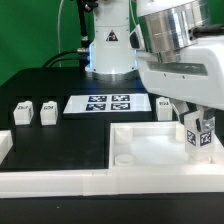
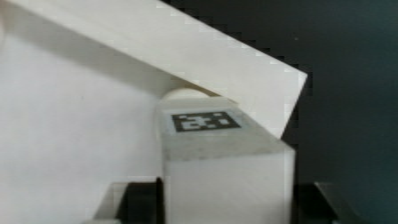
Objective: Assemble one leg
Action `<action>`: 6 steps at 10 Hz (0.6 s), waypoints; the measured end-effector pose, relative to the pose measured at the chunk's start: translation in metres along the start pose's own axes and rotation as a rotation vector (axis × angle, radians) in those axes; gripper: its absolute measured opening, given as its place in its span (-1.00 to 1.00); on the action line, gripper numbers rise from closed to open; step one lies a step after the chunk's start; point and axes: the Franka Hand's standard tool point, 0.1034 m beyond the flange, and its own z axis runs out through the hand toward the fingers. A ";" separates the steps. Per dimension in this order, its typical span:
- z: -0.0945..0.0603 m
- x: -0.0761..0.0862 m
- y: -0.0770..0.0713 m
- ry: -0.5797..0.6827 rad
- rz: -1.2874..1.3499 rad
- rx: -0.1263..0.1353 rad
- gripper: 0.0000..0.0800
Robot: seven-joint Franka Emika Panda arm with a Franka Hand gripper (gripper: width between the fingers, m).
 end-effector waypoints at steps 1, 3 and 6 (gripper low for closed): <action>0.001 -0.003 0.000 -0.018 0.153 0.006 -0.22; 0.002 -0.014 -0.001 -0.031 0.224 0.002 -0.22; 0.003 -0.013 0.000 -0.030 0.068 -0.009 -0.01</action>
Offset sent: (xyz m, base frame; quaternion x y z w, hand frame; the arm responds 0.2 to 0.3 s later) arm 0.0000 0.0000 0.0000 0.0000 0.0000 0.0000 1.0000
